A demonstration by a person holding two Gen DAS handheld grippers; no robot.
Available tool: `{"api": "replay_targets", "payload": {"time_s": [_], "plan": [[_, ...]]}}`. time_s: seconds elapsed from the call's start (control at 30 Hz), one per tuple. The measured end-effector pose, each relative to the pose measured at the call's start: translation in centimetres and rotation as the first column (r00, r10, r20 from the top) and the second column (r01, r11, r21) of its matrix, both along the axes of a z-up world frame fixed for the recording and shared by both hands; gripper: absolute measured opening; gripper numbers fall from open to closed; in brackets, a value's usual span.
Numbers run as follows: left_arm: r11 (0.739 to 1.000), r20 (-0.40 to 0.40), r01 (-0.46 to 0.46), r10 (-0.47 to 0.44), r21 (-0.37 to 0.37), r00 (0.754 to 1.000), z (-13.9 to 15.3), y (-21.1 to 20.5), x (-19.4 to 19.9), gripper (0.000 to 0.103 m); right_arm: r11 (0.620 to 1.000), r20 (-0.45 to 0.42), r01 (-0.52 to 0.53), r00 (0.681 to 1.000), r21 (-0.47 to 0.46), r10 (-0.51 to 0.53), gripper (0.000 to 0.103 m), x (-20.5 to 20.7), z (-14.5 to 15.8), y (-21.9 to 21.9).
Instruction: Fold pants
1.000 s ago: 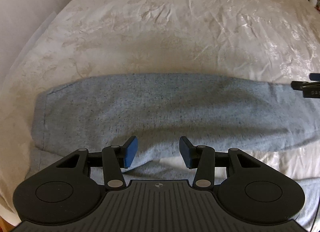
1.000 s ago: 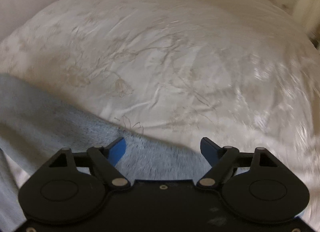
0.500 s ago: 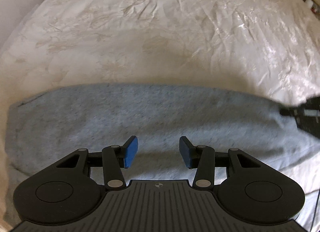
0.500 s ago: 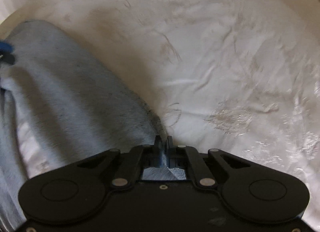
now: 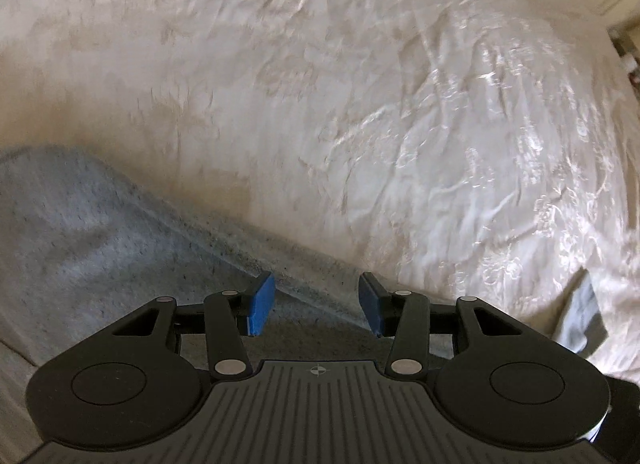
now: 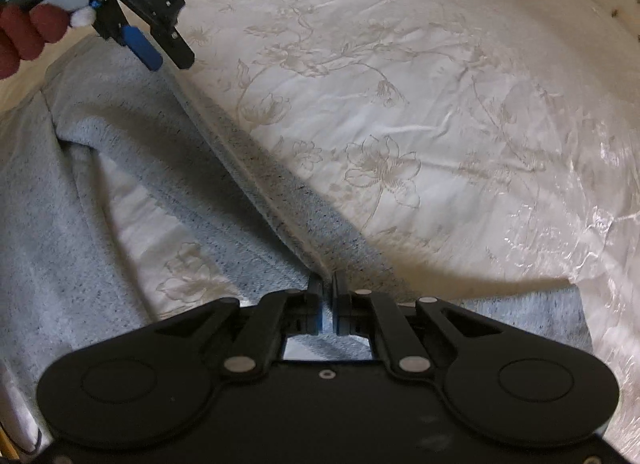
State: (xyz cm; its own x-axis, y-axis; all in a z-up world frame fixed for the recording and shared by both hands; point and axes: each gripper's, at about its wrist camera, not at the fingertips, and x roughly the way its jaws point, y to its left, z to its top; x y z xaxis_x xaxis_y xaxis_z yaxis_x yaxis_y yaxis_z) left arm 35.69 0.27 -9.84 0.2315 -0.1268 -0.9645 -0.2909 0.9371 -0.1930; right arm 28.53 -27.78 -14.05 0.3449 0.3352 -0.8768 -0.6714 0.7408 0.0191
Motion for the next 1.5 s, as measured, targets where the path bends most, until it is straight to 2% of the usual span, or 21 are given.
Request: {"api": "replay_targets", "payload": {"time_s": [0.2, 0.23, 0.27, 0.3, 0.37, 0.47, 0.6, 0.67, 0.8, 0.87, 0.9, 0.93, 1.1, 1.2, 1.27, 1.33, 1.4, 1.43, 1.47, 1.5], "plan": [[0.998, -0.08, -0.038, 0.033, -0.057, 0.996, -2.5, 0.5, 1.1, 0.043, 1.0, -0.003, 0.016, 1.0, 0.024, -0.016, 0.005, 0.4, 0.4, -0.5], [0.997, -0.08, -0.039, 0.033, -0.067, 0.996, -3.0, 0.5, 1.4, 0.024, 1.0, -0.002, 0.016, 1.0, 0.024, -0.016, 0.005, 0.5, 0.4, -0.5], [0.996, -0.082, -0.046, 0.04, -0.073, 0.996, -3.2, 0.5, 1.5, 0.01, 1.0, -0.002, 0.018, 1.0, 0.025, -0.018, 0.005, 0.6, 0.5, -0.5], [0.995, -0.071, -0.057, 0.051, -0.085, 0.996, -3.0, 0.6, 1.4, 0.006, 0.999, -0.002, 0.022, 1.0, 0.027, -0.022, 0.005, 0.6, 0.5, -0.5], [0.995, 0.011, -0.044, 0.045, -0.086, 0.999, -1.4, 0.4, 0.5, 0.006, 0.999, 0.006, 0.034, 0.999, 0.026, -0.034, 0.005, 0.4, 0.9, -0.5], [0.999, 0.098, 0.053, -0.053, -0.004, 0.994, 2.1, -1.3, -2.4, 0.005, 0.996, 0.003, 0.071, 0.997, 0.051, -0.071, 0.006, -0.5, 1.8, -0.9], [0.987, 0.136, 0.158, -0.161, 0.037, 0.977, 5.0, -3.2, -8.9, 0.004, 0.984, -0.031, 0.161, 0.987, 0.076, -0.159, 0.008, -3.2, 2.5, -2.1], [0.979, 0.134, 0.197, -0.203, 0.055, 0.97, 5.6, -3.9, -12.8, 0.004, 0.972, -0.071, 0.221, 0.974, 0.086, -0.215, 0.015, -5.0, 2.5, -2.8], [0.961, 0.091, 0.254, -0.264, 0.105, 0.96, 4.7, -5.6, -18.3, 0.004, 0.912, -0.163, 0.383, 0.919, 0.148, -0.36, 0.021, -8.4, 3.2, -4.8], [0.954, 0.067, 0.274, -0.283, 0.125, 0.957, 3.9, -6.4, -19.7, 0.004, 0.86, -0.194, 0.47, 0.879, 0.199, -0.436, 0.036, -9.3, 3.9, -5.8], [0.953, 0.059, 0.277, -0.286, 0.123, 0.956, 3.6, -6.6, -20.0, 0.004, 0.827, -0.193, 0.517, 0.854, 0.219, -0.483, 0.042, -9.5, 4.3, -6.3], [0.952, 0.052, 0.28, -0.288, 0.119, 0.956, 3.2, -6.8, -20.3, 0.004, 0.801, -0.172, 0.559, 0.829, 0.214, -0.532, 0.053, -9.4, 4.6, -6.6], [0.944, 0.075, 0.297, -0.31, 0.146, 0.948, 2.8, -7.0, -20.5, 0.004, 0.702, -0.062, 0.698, 0.714, 0.138, -0.698, 0.055, -5.4, 3.7, -6.1], [0.949, 0.097, 0.281, -0.296, 0.145, 0.95, 2.8, -6.7, -20.5, 0.004, 0.662, -0.036, 0.748, 0.664, 0.05, -0.747, 0.055, -2.2, 1.8, -5.2], [0.949, 0.105, 0.279, -0.295, 0.144, 0.95, 2.5, -6.6, -20.7, 0.004, 0.646, -0.019, 0.763, 0.646, -0.013, -0.763, 0.055, -0.8, 0.2, -4.4], [0.947, 0.11, 0.287, -0.304, 0.146, 0.946, 2.3, -6.7, -20.8, 0.004, 0.628, -0.008, 0.77, 0.631, -0.117, -0.775, 0.05, 0.4, -1.6, -3.5], [0.943, 0.114, 0.299, -0.316, 0.149, 0.942, 2.1, -6.8, -21.0, 0.004, 0.616, 0.007, 0.76, 0.631, -0.207, -0.776, 0.033, 0.9, -3.0, -2.9], [0.942, 0.12, 0.301, -0.319, 0.148, 0.94, 2.2, -6.7, -21.1, 0.004, 0.618, 0.021, 0.75, 0.64, -0.237, -0.768, 0.01, 0.9, -3.3, -2.9], [0.943, 0.13, 0.3, -0.319, 0.148, 0.939, 2.4, -6.6, -21.2, 0.004, 0.621, 0.031, 0.742, 0.648, -0.251, -0.761, 0.003, 0.8, -3.2, -3.0], [0.942, 0.143, 0.3, -0.321, 0.151, 0.936, 2.6, -6.6, -21.2, 0.004, 0.618, 0.035, 0.749, 0.643, -0.237, -0.765, 0.002, 0.2, -2.5, -3.7]]}}
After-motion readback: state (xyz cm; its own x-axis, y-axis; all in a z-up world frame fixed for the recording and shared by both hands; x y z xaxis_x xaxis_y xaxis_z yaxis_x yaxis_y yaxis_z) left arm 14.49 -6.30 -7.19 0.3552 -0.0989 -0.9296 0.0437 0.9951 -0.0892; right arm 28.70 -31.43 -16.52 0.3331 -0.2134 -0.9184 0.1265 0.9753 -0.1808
